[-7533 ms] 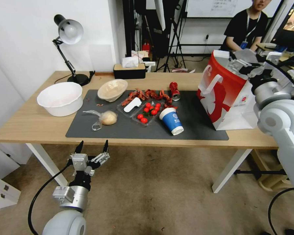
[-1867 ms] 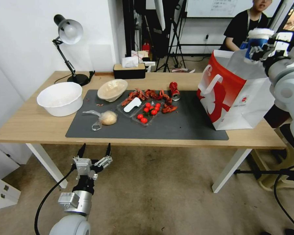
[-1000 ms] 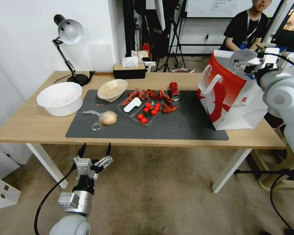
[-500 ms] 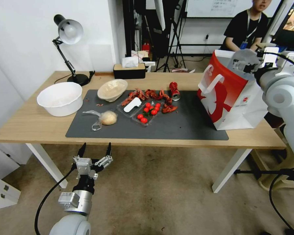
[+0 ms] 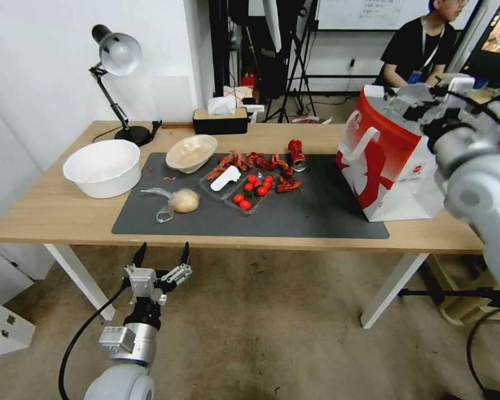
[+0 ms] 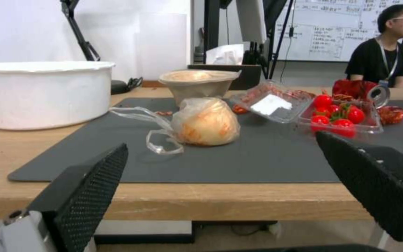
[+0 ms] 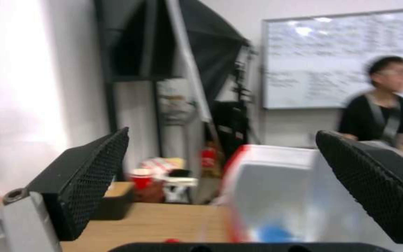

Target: Pick up the trash from the table and place it into the takeout bag.

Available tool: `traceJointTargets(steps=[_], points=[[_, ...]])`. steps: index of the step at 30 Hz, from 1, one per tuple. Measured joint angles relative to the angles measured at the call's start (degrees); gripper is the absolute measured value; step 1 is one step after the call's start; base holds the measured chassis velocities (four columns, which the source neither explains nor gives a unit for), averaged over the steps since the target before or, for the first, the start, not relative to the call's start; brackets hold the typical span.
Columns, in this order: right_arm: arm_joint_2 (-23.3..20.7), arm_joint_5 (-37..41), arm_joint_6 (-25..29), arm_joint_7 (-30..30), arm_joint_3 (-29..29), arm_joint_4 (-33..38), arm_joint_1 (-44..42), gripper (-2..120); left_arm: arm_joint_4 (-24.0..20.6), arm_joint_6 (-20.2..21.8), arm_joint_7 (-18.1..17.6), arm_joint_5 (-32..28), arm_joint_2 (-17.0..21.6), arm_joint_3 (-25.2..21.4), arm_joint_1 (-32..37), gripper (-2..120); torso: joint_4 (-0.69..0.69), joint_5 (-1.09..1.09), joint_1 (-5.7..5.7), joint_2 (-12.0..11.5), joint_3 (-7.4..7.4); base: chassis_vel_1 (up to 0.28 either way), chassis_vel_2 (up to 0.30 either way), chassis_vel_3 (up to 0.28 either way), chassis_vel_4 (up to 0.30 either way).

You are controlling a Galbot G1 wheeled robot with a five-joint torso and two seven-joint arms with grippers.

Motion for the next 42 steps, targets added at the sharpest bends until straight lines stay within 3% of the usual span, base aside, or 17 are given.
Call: traceJointTargets(steps=[4, 10, 18, 21, 32, 42], points=[[-0.3, -2.8, 8.5, -8.8, 4.9, 2.7, -11.0, 100, 0.2, -0.1, 0.0, -0.2, 0.1, 0.0, -0.1, 100, -0.01, 0.01, 0.0, 0.0, 0.0, 0.0, 0.0, 0.0, 0.0], [0.9, -5.3, 15.5, -14.6, 8.7, 3.8, -20.5, 100, 0.3, -0.3, 0.3, -0.7, 0.3, 0.0, -0.1, 100, -0.01, 0.0, 0.0, 0.0, 0.0, 0.0, 0.0, 0.0, 0.0], [6.2, -11.9, 27.8, -21.1, 11.4, 2.7, -33.9, 100, 0.2, -0.9, 0.5, -1.1, 0.6, -0.1, 0.0, 100, 0.01, -0.01, 0.0, 0.0, 0.0, 0.0, 0.0, 0.0, 0.0], [10.6, -14.7, 33.6, -23.3, 11.6, 1.1, -40.2, 100, 0.3, -1.2, 0.6, -1.2, 0.7, -0.3, 0.0, 100, 0.0, 0.0, 0.0, 0.0, -0.01, 0.0, 0.0, 0.0, 0.0], [23.0, -17.8, 41.1, -23.7, 11.1, -1.2, -51.0, 100, 0.5, -1.4, 1.6, -1.4, 1.0, -0.2, 0.1, 100, 0.0, -0.01, 0.0, 0.0, 0.0, 0.0, 0.0, 0.0, 0.0], [26.5, -17.5, 42.2, -23.2, 8.6, -2.9, -52.4, 100, 0.5, -1.6, 2.2, -1.4, 1.0, -0.2, 0.4, 100, 0.0, 0.0, 0.01, 0.0, 0.0, 0.0, 0.0, 0.0, 0.0]])
